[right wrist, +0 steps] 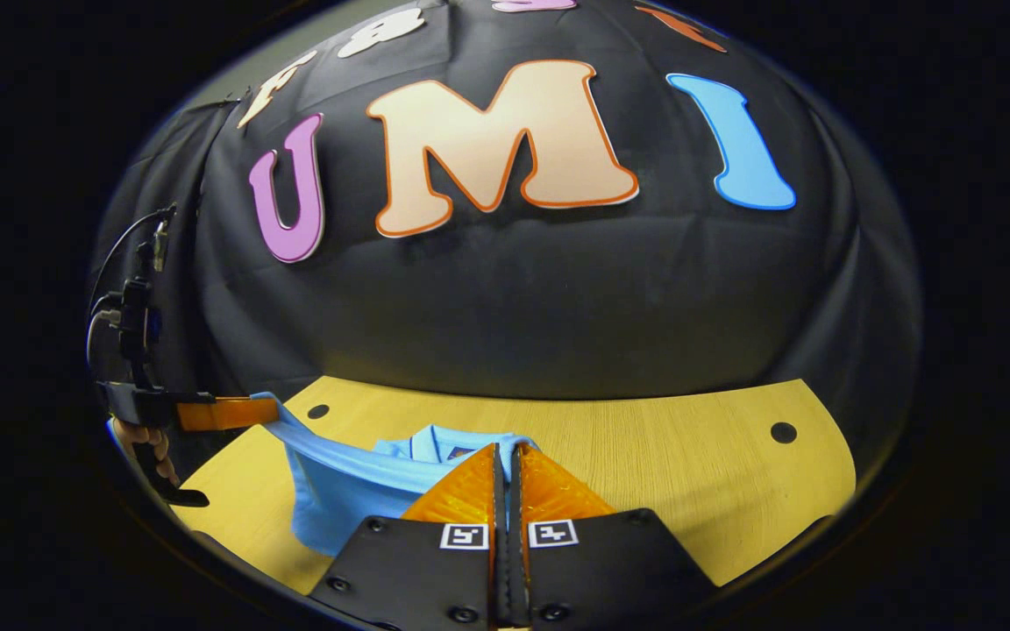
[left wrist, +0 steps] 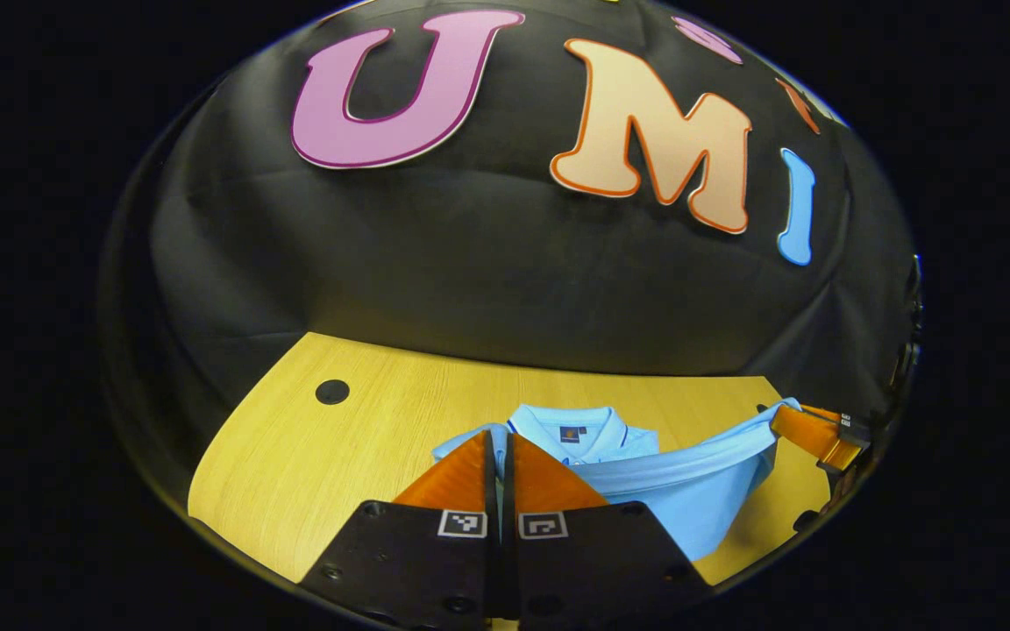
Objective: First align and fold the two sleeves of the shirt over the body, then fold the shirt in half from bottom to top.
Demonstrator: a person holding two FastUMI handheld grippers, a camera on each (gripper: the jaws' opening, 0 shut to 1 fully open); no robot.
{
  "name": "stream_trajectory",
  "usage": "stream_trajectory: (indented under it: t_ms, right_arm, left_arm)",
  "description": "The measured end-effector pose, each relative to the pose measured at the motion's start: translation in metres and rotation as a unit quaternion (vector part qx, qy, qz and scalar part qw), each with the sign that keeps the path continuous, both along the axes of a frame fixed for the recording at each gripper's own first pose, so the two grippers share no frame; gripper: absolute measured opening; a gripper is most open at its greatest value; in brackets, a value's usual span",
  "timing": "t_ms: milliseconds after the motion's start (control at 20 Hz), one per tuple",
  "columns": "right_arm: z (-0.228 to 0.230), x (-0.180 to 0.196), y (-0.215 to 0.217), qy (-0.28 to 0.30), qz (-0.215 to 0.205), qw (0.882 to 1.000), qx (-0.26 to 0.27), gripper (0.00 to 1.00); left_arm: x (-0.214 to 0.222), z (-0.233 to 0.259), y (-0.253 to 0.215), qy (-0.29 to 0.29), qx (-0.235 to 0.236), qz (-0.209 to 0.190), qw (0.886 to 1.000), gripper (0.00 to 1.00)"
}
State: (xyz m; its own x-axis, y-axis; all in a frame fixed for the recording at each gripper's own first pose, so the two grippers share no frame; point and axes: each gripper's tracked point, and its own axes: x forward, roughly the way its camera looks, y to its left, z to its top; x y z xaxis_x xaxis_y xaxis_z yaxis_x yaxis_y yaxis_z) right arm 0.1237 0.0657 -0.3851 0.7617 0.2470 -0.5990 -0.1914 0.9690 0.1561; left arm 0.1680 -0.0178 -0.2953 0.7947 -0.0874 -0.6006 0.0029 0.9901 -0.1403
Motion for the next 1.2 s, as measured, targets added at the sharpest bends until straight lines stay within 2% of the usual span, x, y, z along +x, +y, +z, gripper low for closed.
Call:
stream_trajectory:
  t_ms: [200,350,450,550,600,650,750,800,1000,1200]
  right_arm:
    - [-0.056,0.022,-0.001,0.021,-0.002,1.000,-0.012,0.02]
    - [-0.101,0.027,-0.009,0.050,-0.022,0.998,-0.017,0.02]
    - [-0.112,0.031,-0.016,0.054,-0.036,0.998,-0.024,0.03]
    - [-0.103,0.042,-0.030,0.022,-0.048,0.997,-0.051,0.24]
    - [-0.090,0.048,-0.034,0.003,-0.051,0.997,-0.054,0.47]
    - [-0.077,0.050,-0.041,-0.013,-0.056,0.996,-0.061,0.70]
    - [-0.049,0.047,-0.051,-0.032,-0.063,0.996,-0.061,0.96]
    - [-0.033,0.044,-0.054,-0.043,-0.067,0.995,-0.060,1.00]
    - [0.057,0.018,-0.062,-0.118,-0.078,0.988,-0.069,1.00]
    - [0.150,-0.036,-0.053,-0.189,-0.077,0.976,-0.077,1.00]
  left_arm:
    - [0.025,-0.046,0.003,0.023,0.023,0.002,0.999,0.00]
    - [0.039,-0.082,0.004,0.043,0.041,0.003,0.998,0.00]
    - [0.048,-0.094,0.008,0.042,0.056,0.012,0.997,0.00]
    - [0.054,-0.083,0.018,0.017,0.067,0.043,0.997,0.03]
    - [0.060,-0.079,0.022,0.003,0.065,0.054,0.996,0.12]
    - [0.063,-0.068,0.026,-0.012,0.069,0.065,0.995,0.39]
    - [0.053,-0.042,0.029,-0.033,0.073,0.067,0.995,0.92]
    - [0.049,-0.026,0.029,-0.043,0.076,0.068,0.994,0.94]
    - [0.018,0.053,0.028,-0.115,0.074,0.061,0.989,0.95]
    - [-0.042,0.138,0.023,-0.189,0.065,0.048,0.979,0.95]
